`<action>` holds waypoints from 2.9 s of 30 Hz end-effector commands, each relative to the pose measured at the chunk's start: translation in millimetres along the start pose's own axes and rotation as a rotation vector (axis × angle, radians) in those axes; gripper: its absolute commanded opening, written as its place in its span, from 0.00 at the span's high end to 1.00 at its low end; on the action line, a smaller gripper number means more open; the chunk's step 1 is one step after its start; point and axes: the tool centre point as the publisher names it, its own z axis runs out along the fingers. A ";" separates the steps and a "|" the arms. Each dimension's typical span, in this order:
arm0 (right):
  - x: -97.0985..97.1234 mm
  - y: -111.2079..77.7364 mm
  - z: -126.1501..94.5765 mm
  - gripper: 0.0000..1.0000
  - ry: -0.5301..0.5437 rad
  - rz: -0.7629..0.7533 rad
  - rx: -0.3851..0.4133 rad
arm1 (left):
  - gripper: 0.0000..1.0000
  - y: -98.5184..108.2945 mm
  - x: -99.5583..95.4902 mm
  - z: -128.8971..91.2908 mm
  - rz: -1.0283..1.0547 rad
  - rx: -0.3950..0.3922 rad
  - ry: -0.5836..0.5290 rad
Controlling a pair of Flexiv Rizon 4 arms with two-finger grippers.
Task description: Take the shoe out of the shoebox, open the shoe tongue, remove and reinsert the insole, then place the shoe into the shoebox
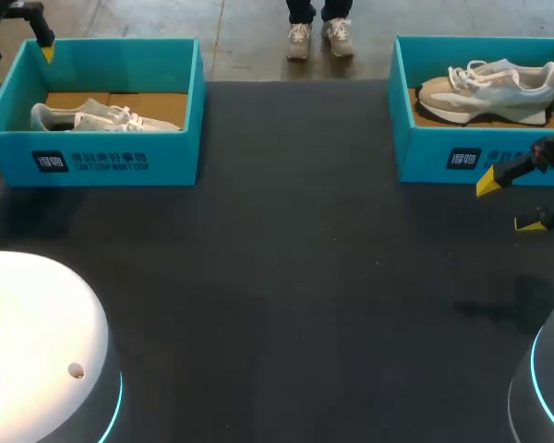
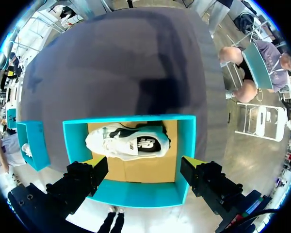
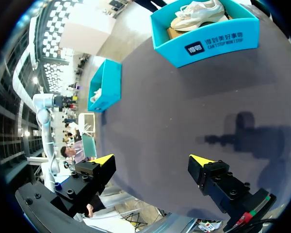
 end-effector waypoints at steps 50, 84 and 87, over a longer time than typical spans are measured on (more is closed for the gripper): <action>21.6 211.3 -36.4 0.00 -0.686 -0.265 -0.080 | 0.00 -2.6 0.0 -0.3 0.001 -0.006 0.002; 18.9 226.9 -38.0 0.00 -0.683 -0.296 -0.069 | 0.00 -2.6 0.0 -0.3 0.001 -0.006 0.002; 12.3 240.4 -36.8 0.00 -0.687 -0.325 -0.074 | 0.00 -2.6 0.0 -0.3 0.001 -0.006 0.002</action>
